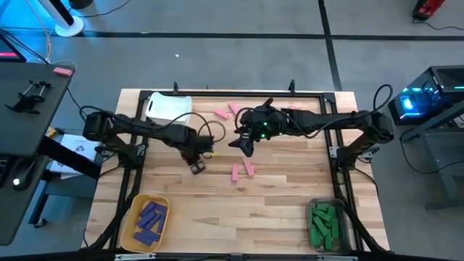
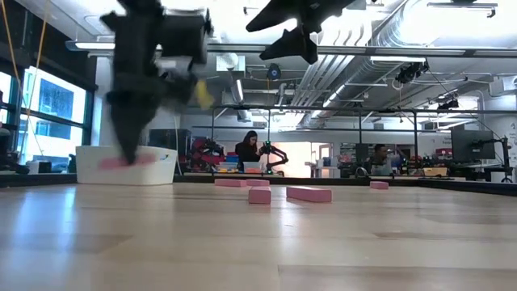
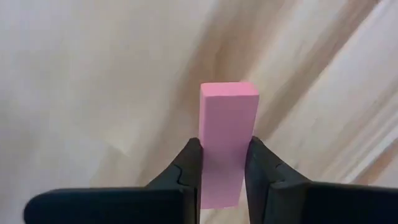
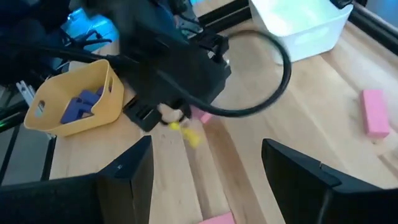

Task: Sort blocks
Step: Put the pink block into the white bin

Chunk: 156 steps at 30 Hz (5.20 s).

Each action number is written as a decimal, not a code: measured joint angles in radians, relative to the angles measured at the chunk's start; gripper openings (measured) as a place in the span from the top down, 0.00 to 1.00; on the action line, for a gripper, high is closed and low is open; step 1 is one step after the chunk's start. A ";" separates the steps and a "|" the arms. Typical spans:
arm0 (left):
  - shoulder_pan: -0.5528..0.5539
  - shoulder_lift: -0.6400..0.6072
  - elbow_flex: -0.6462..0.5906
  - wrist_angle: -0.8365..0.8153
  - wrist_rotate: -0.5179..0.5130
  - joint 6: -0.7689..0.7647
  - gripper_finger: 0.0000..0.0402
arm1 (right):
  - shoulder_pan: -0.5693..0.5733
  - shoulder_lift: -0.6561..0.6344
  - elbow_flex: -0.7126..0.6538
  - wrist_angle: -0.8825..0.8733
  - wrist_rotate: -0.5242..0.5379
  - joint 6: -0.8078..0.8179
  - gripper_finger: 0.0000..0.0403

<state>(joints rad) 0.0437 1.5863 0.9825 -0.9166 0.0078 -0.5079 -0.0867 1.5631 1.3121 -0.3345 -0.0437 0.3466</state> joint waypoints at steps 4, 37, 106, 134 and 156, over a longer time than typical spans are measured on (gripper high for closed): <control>0.047 -0.033 0.103 -0.080 -0.213 0.018 0.89 | -0.023 0.000 0.000 0.037 0.001 0.008 0.42; 0.702 -0.138 0.160 -0.049 -0.089 0.421 0.43 | -0.007 -0.028 -0.001 0.402 -0.082 0.175 0.42; 0.042 0.314 0.218 0.198 0.005 0.434 1.00 | -0.016 -0.274 0.000 0.155 0.063 0.093 0.42; 0.104 -0.081 -0.110 0.294 -0.068 -0.142 0.73 | -0.046 -0.273 0.000 0.140 0.068 0.011 0.42; 0.082 0.129 -0.123 0.384 -0.067 -0.133 0.54 | -0.092 -0.273 0.000 0.132 0.067 0.019 0.42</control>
<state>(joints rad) 0.1260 1.7153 0.8593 -0.5321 -0.0589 -0.6407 -0.1791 1.2900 1.3117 -0.2029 0.0238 0.3654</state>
